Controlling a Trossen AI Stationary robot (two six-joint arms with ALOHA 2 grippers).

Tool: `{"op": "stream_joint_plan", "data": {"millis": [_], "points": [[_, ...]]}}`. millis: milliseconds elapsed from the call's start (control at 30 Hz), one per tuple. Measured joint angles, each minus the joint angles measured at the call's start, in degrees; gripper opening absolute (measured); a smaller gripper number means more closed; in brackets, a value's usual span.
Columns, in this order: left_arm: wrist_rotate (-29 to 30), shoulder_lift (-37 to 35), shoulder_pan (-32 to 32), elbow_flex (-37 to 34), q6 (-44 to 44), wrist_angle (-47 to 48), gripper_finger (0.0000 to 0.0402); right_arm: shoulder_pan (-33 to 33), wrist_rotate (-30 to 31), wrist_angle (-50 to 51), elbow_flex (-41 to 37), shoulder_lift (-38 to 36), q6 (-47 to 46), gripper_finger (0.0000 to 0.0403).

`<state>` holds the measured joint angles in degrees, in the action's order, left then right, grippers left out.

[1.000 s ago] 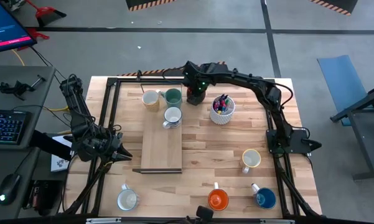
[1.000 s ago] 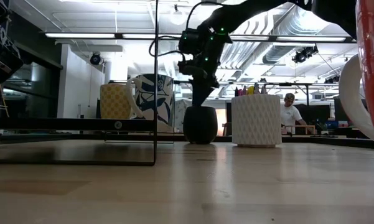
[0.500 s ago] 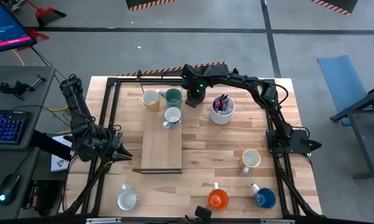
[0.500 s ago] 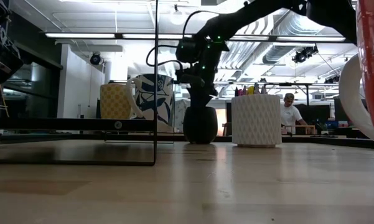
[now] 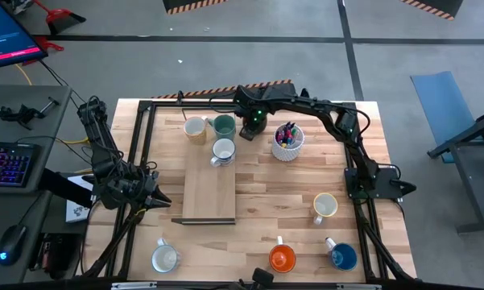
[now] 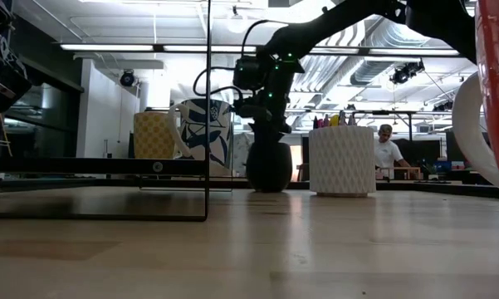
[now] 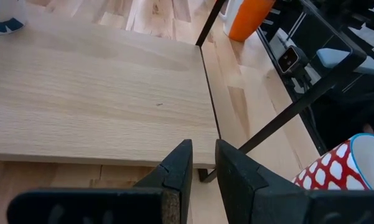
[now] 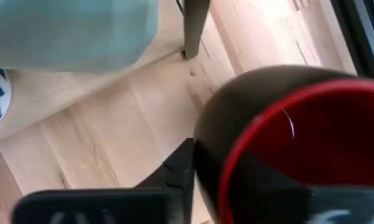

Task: Place coffee mugs
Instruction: Put the black mug on the shelf

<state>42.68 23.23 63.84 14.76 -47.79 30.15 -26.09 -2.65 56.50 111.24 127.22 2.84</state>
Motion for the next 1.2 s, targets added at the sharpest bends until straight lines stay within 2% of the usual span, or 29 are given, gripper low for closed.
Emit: {"op": "stream_joint_plan", "data": {"millis": [100,367,467,567,867,933,1033,1200], "points": [[0.00,0.01,0.01,0.00,0.00,0.02,0.0060,0.00,-0.46,0.33,0.00,0.11,0.16,0.0010],[0.00,0.00,0.00,0.00,0.00,0.02,0.0060,1.41,0.38,1.49,0.01,-0.08,0.60,0.0003],[0.00,0.01,0.02,0.00,0.02,0.06,0.0060,2.34,3.41,4.28,1.15,-0.87,0.85,0.0002],[0.00,0.00,0.02,0.00,0.00,0.11,0.0060,3.11,7.27,7.36,4.93,-1.33,1.53,0.0002],[-0.02,0.01,0.02,0.00,0.01,0.17,0.0060,4.50,17.06,18.53,23.33,-1.75,2.29,0.0001],[0.00,0.00,0.02,0.00,0.03,0.21,0.0060,5.06,18.65,15.47,22.50,-3.88,2.59,0.0001],[-0.01,0.00,0.02,0.00,1.33,0.28,0.0060,5.78,16.86,12.33,20.33,-7.19,3.03,0.0000],[0.07,0.01,0.02,0.00,2.01,0.29,0.0060,8.32,12.57,6.47,20.20,-7.99,4.83,0.0000]]}}
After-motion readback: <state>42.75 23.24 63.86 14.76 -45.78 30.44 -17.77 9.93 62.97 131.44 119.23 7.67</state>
